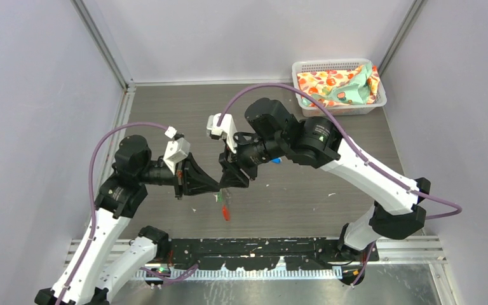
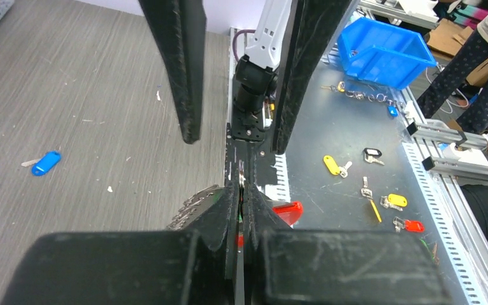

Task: Put the keys on the keyring

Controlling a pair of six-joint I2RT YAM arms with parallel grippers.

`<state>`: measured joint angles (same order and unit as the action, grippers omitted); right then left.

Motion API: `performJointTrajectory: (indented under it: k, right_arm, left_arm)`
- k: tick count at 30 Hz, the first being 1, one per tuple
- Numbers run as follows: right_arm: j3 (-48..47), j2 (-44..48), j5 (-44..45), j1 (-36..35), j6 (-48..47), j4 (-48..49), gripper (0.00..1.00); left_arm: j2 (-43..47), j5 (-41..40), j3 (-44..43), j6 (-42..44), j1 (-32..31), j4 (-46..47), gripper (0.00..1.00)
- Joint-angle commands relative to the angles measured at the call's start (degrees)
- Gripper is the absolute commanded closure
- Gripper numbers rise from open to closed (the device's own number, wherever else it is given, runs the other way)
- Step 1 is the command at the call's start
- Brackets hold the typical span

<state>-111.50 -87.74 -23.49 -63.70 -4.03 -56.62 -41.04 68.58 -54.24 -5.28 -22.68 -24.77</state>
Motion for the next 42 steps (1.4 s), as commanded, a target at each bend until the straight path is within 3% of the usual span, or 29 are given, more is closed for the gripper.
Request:
performJointTrajectory:
  k: [1,15,17,20,24,26,30,37,42]
  right_arm:
    - [-2.77,-0.37,-2.96,-0.2,-2.73,-3.66,0.56]
    - [-3.91,-3.43,-5.5,-0.2,-3.74,-3.97,0.75]
    - [-3.91,-3.49,-5.6,-0.22,-3.83,-4.02,0.81]
    - [-3.85,-3.41,-5.67,-0.19,-4.29,-4.11,0.98]
    - [-2.45,-2.45,-4.94,-0.27,-3.88,-2.31,0.99]
    - [0.26,0.0,-2.99,-0.17,-3.2,1.47,0.99]
    - [10.77,7.92,-0.5,-0.13,-2.14,14.12,0.99]
    - [21.61,15.92,-0.22,-0.18,-0.36,26.71,0.99]
    - [25.22,18.15,-2.24,-0.18,0.08,30.01,0.99]
  left_arm:
    - [-0.39,0.72,-2.66,0.3,-0.17,-0.28,1.0]
    - [-2.97,4.51,-4.93,-0.11,-0.2,-0.76,1.0]
    - [-3.0,4.93,-5.0,-0.09,-0.18,-0.97,1.0]
    - [-2.9,5.59,-5.08,0.05,-0.19,-1.04,1.0]
    - [-2.74,5.63,-4.84,0.18,-0.18,-1.4,0.98]
    - [-2.53,4.39,-4.84,0.2,-0.2,-2.01,0.82]
    - [-0.87,2.13,-5.14,0.96,-0.18,-3.42,0.71]
    - [1.57,-2.46,-3.76,1.3,-0.17,-4.72,0.71]
    - [2.32,-7.77,-2.13,-2.19,-0.2,2.56,0.71]
